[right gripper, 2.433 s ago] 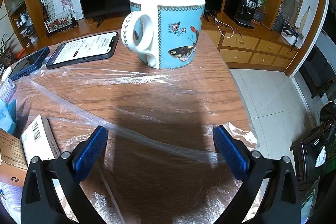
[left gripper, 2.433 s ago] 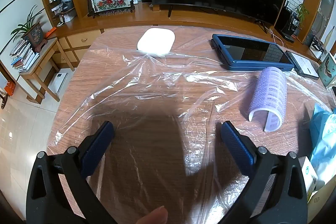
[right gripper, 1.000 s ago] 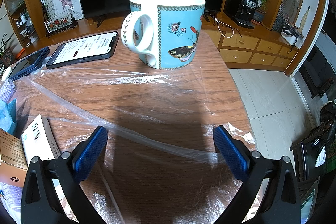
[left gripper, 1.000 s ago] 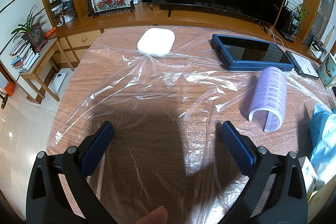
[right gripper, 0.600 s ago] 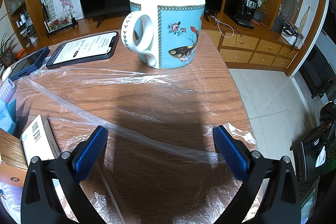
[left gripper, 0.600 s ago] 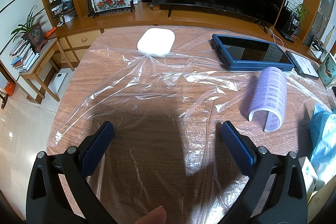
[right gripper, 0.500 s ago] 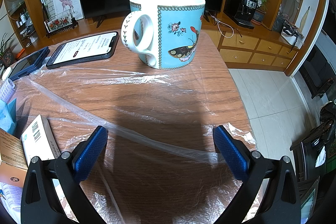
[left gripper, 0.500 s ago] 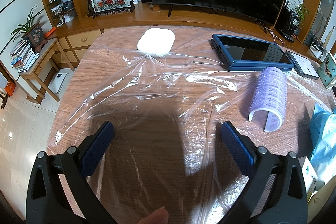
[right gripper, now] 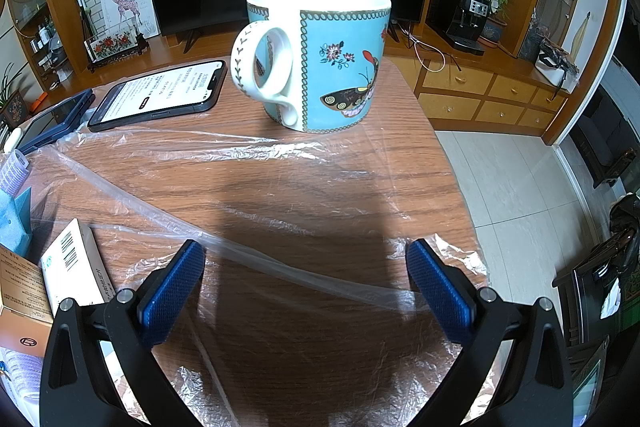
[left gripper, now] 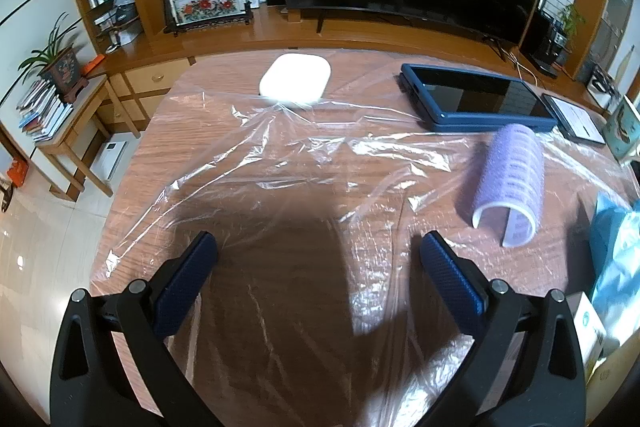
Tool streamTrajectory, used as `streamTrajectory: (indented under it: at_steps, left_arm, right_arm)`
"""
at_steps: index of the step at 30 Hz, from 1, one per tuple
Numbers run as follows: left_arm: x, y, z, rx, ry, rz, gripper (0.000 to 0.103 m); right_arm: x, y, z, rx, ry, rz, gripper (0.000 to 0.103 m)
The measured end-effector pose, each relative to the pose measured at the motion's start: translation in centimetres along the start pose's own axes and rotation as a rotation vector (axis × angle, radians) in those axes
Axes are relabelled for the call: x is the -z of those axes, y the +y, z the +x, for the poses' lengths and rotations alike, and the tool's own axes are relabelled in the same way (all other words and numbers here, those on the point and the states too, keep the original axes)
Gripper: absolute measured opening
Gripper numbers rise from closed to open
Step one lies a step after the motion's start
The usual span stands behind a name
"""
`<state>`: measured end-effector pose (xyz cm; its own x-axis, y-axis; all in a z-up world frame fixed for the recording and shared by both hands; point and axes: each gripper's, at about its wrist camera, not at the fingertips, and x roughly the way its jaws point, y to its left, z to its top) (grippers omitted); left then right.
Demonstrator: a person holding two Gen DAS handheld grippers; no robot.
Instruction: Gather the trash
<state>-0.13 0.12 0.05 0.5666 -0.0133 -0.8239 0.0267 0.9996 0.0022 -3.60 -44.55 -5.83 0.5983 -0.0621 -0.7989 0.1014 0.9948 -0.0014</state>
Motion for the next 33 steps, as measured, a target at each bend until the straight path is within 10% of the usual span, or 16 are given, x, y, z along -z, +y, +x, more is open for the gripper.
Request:
streamTrajectory:
  at_steps: [6, 13, 18, 24, 33]
  left_arm:
    - [-1.3, 1.0, -3.3, -0.012, -0.080, -0.009, 0.101]
    - [-1.5, 1.3, -11.3, 0.147, -0.197, -0.042, 0.101]
    - [0.5, -1.7, -15.0, 0.282, -0.206, 0.001, 0.101]
    - [3.2, -5.3, -16.0, 0.359, -0.177, 0.013, 0.101]
    - [6.5, -6.7, -13.7, 0.372, -0.085, -0.033, 0.101]
  right_arm:
    - [-0.1, 0.1, 0.0, 0.004, -0.001, 0.007, 0.099]
    - [-1.5, 0.7, -4.8, 0.023, -0.065, 0.051, 0.099]
    - [-3.2, 5.4, -10.5, -0.246, -0.127, -0.006, 0.099]
    - [-5.2, 11.6, -10.6, -0.467, -0.007, -0.011, 0.099]
    - [-4.2, 17.0, -4.7, -0.470, 0.258, 0.055, 0.099]
